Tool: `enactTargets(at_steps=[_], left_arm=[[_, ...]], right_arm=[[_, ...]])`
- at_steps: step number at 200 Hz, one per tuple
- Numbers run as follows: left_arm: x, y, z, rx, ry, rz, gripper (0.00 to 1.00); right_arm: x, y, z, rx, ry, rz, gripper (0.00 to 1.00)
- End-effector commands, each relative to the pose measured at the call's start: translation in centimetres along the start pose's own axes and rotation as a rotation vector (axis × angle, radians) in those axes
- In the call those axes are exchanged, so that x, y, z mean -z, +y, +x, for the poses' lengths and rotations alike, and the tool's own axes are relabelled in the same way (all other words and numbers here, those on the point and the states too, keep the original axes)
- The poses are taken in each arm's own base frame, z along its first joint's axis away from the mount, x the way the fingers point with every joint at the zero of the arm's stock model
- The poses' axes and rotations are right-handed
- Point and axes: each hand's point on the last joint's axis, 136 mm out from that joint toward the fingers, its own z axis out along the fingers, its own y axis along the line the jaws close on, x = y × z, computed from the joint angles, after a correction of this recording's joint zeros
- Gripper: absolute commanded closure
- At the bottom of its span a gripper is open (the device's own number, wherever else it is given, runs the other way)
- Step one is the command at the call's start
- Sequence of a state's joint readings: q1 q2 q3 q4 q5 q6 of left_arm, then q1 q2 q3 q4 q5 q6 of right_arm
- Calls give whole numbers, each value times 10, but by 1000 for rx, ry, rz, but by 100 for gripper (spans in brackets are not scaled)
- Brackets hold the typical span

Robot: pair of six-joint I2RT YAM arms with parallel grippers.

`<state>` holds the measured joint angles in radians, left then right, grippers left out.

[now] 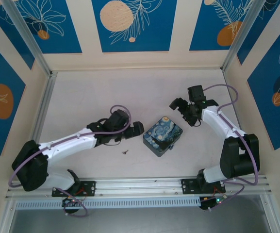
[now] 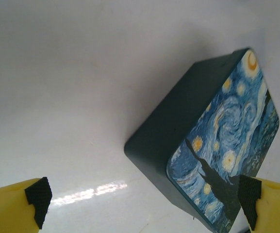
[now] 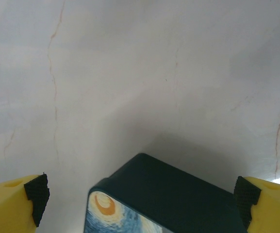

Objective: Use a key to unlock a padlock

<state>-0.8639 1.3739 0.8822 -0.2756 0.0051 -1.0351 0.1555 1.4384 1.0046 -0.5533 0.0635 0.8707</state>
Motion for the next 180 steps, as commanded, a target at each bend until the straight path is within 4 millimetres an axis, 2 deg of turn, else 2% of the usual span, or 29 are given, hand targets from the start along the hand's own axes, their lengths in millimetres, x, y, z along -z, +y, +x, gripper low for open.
enactTargets(at_steps=[1, 43, 73, 110, 138, 180], left_arm=[[-10, -25, 1, 68, -23, 28, 0], [-40, -44, 25, 138, 28, 75, 0], [-53, -61, 25, 154, 41, 119, 0], [-64, -73, 14, 162, 45, 141, 0], [-75, -67, 2, 214, 45, 159, 0], [-82, -54, -30, 254, 33, 171, 0]], right_arm=[[-4, 0, 10, 42, 66, -61, 0], [-2, -7, 21, 30, 94, -97, 1], [1, -6, 29, 16, 104, -135, 0], [0, -8, 41, -19, 127, -160, 0], [-1, -1, 57, -21, 163, -192, 0], [-5, 10, 85, -23, 198, -192, 0]])
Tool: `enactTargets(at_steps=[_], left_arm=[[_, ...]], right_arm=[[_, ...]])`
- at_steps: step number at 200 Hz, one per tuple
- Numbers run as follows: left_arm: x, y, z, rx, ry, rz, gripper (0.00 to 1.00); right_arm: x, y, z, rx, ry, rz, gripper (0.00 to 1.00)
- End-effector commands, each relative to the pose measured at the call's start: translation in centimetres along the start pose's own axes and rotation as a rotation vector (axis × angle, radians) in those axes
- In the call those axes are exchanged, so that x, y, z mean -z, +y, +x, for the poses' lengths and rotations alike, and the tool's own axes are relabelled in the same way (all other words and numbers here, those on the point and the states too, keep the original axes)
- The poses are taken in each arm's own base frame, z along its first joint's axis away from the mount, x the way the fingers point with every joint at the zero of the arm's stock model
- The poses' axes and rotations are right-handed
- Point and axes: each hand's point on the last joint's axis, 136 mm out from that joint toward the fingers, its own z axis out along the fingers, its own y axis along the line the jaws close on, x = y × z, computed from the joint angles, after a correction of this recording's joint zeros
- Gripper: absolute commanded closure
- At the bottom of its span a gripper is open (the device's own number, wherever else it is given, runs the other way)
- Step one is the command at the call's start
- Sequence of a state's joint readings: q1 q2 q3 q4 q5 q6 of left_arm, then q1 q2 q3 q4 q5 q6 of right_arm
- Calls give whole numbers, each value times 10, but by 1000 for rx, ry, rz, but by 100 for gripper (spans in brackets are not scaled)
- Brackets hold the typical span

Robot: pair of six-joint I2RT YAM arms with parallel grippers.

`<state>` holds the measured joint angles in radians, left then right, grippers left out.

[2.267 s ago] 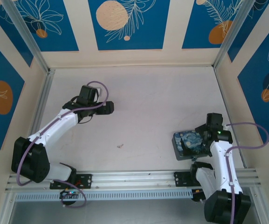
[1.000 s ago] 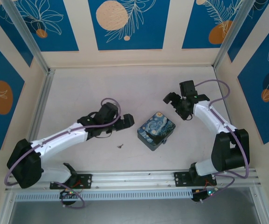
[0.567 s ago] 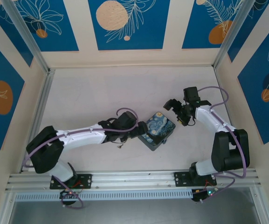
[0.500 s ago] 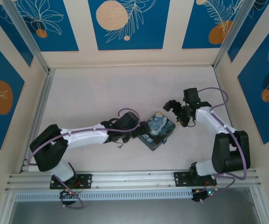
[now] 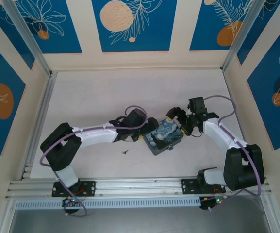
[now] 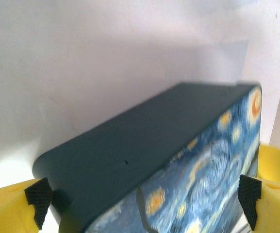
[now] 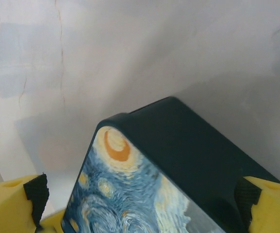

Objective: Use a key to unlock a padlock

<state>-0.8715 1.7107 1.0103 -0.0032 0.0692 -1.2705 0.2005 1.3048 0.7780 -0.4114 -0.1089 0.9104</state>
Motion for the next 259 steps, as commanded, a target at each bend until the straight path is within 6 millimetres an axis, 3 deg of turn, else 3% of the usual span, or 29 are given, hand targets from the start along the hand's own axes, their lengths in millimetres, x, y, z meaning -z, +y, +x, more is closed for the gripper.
enactTargets(at_steps=[1, 55, 102, 151, 175, 206, 259], left_arm=[[-3, -19, -19, 28, 7, 84, 0], [-3, -11, -66, 55, -27, 92, 0], [2, 1, -103, 75, -62, 85, 0], [4, 13, -126, 87, -73, 75, 0], [11, 25, -134, 88, -86, 54, 0], [38, 40, -129, 49, -77, -11, 0], [79, 59, -88, 47, -12, -77, 0]], right_arm=[[-5, 12, 26, -39, 70, -41, 0], [-17, 23, 38, -78, 52, -17, 0], [-36, 38, 28, -145, 28, -22, 0], [-53, 66, 17, -166, 34, -43, 0], [-53, 66, 11, -131, 17, -4, 0], [-40, 48, 5, -61, -42, 72, 0], [-16, 33, 17, 14, -51, 51, 0]])
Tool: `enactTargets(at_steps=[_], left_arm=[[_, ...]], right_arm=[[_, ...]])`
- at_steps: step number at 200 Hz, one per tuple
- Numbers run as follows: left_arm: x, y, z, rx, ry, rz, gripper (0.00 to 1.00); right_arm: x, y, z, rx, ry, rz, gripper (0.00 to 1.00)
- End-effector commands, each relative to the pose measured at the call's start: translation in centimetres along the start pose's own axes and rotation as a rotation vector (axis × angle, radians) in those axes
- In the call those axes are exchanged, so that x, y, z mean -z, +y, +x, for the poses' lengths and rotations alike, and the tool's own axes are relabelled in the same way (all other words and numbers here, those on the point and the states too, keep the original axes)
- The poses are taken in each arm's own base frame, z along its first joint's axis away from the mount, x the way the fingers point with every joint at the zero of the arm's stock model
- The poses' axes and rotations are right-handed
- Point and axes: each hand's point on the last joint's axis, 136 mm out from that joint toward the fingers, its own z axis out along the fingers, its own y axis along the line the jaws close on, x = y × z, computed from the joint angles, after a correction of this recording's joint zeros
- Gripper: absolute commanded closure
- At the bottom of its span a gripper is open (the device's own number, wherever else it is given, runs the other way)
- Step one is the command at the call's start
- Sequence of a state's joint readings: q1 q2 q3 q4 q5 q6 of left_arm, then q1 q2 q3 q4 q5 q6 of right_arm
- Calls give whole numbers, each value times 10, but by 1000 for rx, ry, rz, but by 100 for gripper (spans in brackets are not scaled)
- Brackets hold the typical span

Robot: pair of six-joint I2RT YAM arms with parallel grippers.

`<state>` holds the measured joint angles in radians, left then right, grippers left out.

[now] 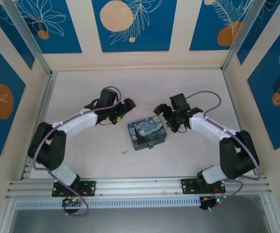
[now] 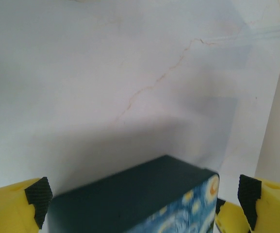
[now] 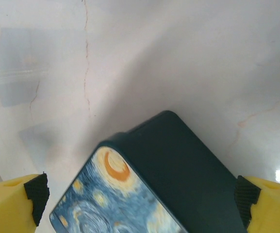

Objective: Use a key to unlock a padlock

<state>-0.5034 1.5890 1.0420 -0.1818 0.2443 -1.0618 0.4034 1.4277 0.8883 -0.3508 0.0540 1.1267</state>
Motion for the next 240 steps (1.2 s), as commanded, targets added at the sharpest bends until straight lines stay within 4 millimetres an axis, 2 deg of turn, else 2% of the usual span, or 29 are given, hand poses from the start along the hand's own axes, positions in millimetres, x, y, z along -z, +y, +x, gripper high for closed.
enactTargets(at_steps=[1, 23, 57, 87, 116, 186, 240], left_arm=[[18, 20, 28, -11, 69, -59, 0], [22, 20, 45, -2, 96, -47, 0], [14, 13, 72, -1, 155, -25, 0], [4, 2, 87, 1, 187, -5, 0], [-6, -13, 96, -11, 211, 21, 0], [-27, -31, 67, -47, 144, 28, 0], [-38, -31, 48, -30, 104, 20, 0]], right_arm=[[13, -13, 5, 54, -8, 18, 0], [17, -14, 13, 66, 14, -3, 0], [17, -20, 28, 78, 51, -13, 0], [15, -25, 38, 72, 73, -8, 0], [14, -21, 43, 72, 79, -25, 0], [13, 2, 42, 5, 103, -122, 0], [9, 19, 31, -53, 95, -154, 0]])
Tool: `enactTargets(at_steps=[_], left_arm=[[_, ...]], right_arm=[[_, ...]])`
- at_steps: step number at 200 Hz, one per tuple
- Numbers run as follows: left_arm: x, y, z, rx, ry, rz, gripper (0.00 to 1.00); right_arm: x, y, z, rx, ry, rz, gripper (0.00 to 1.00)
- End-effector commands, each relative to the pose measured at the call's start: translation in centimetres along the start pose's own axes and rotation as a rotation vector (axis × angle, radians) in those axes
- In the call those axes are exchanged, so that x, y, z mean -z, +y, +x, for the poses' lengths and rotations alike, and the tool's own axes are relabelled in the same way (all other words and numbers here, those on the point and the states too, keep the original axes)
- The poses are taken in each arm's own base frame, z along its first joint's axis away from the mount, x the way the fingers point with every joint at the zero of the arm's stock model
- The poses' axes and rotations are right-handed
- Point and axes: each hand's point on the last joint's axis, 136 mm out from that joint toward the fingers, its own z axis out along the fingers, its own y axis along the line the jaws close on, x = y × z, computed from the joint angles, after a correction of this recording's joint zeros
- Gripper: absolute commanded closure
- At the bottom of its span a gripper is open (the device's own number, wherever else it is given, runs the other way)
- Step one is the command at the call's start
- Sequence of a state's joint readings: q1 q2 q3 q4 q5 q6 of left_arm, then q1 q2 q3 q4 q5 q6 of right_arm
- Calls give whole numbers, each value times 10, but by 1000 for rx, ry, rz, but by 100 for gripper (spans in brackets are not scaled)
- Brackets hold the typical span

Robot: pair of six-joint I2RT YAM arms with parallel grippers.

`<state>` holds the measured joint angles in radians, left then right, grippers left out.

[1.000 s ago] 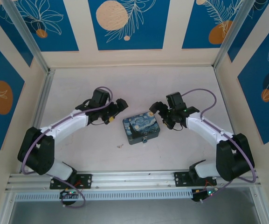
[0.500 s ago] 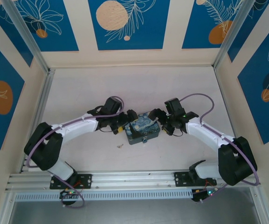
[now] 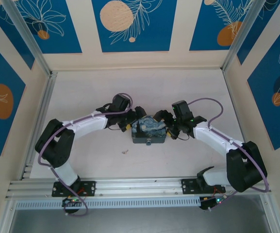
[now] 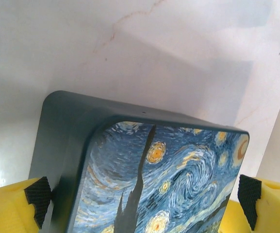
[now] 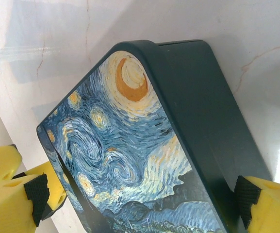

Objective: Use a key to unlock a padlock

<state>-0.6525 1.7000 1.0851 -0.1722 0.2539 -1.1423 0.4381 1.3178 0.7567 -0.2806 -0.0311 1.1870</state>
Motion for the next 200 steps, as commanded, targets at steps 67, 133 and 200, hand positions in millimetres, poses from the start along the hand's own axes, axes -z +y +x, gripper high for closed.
enactTargets(at_steps=[67, 133, 200], left_arm=[[-4, -17, -22, -10, -45, 47, 0], [-6, -13, -22, -12, -48, 39, 0], [-8, -2, -28, -35, -65, 16, 0]], right_arm=[[-10, 27, -14, -72, 8, -60, 1], [-12, 32, -25, -87, 12, -66, 0], [8, 14, -38, -75, -90, -11, 0]])
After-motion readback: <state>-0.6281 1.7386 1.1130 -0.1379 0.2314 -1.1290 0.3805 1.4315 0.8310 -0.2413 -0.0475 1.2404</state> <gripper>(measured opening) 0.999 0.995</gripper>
